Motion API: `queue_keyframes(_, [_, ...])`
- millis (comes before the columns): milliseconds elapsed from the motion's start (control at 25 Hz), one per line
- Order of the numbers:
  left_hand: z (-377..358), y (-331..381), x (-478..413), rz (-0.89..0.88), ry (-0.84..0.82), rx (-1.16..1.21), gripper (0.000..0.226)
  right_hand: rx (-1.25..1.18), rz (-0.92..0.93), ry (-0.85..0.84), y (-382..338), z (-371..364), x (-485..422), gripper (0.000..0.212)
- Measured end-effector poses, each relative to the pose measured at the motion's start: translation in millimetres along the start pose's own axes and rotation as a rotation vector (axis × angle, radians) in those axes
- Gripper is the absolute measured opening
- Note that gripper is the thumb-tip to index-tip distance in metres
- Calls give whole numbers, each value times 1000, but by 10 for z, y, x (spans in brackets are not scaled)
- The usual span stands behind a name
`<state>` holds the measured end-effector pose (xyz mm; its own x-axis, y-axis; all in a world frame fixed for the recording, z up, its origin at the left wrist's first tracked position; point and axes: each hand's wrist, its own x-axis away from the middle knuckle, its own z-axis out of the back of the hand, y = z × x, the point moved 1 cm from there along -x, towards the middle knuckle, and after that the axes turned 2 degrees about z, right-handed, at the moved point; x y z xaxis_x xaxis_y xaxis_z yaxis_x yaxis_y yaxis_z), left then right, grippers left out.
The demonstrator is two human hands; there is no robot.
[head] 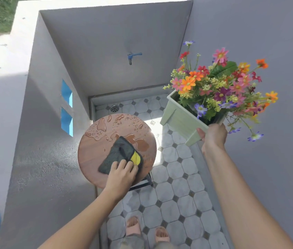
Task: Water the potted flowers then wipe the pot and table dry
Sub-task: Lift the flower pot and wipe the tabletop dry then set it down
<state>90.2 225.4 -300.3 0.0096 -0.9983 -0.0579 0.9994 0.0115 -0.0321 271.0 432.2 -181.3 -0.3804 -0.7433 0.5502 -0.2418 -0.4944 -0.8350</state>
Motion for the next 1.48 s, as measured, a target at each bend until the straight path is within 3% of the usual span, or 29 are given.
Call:
queue_keyframes(80, [16,21,17,-36,-5,162,32,-31,-22,24,35,26,-16,46])
queue_keyframes(120, [27,17,18,39,-12,266,41,-9,-12,35,57,45,-16,46])
queue_keyframes(200, [85,-18,-48,351,-19,437,55,18,-6,45,52,82,27,46])
queue_keyframes(240, [96,-16,-83,473,-73,436,63,23,-6,46,37,91,37,47])
queue_keyframes(280, [87,21,-103,484,-165,385,70,30,-6,42,29,95,33,48])
queue_keyframes(360, [69,197,-121,129,-234,289,68,44,6,41,-14,101,89,51])
queue_keyframes(440, [107,341,-110,-166,-118,350,49,47,15,41,-44,110,132,53])
queue_keyframes(480, [138,375,-110,-119,-34,436,46,54,17,35,-59,121,140,54])
queue_keyframes(520, [117,356,-124,65,45,495,46,64,20,32,-66,129,142,55])
queue_keyframes(600, [201,301,-147,556,-28,499,52,89,30,20,-78,140,142,57])
queue_keyframes(640, [184,291,-154,657,-172,423,61,96,34,14,-87,135,162,57])
queue_keyframes(720, [63,344,-159,461,-386,275,70,100,42,17,-83,123,181,57])
queue_keyframes(800, [54,362,-179,243,-404,279,64,88,36,17,-78,114,174,57])
queue_keyframes(880, [133,238,-201,260,-291,351,63,81,19,11,-64,102,169,56])
queue_keyframes(960, [141,69,-201,443,-170,384,72,97,16,8,-42,91,146,56])
queue_keyframes(1080, [15,-9,-130,602,-305,256,86,115,11,6,19,39,135,57])
queue_keyframes(1240, [-156,248,-243,406,-431,198,80,118,30,19,62,-66,151,60])
queue_keyframes(1480, [-189,227,-929,259,-304,197,68,136,78,49,123,-256,205,65])
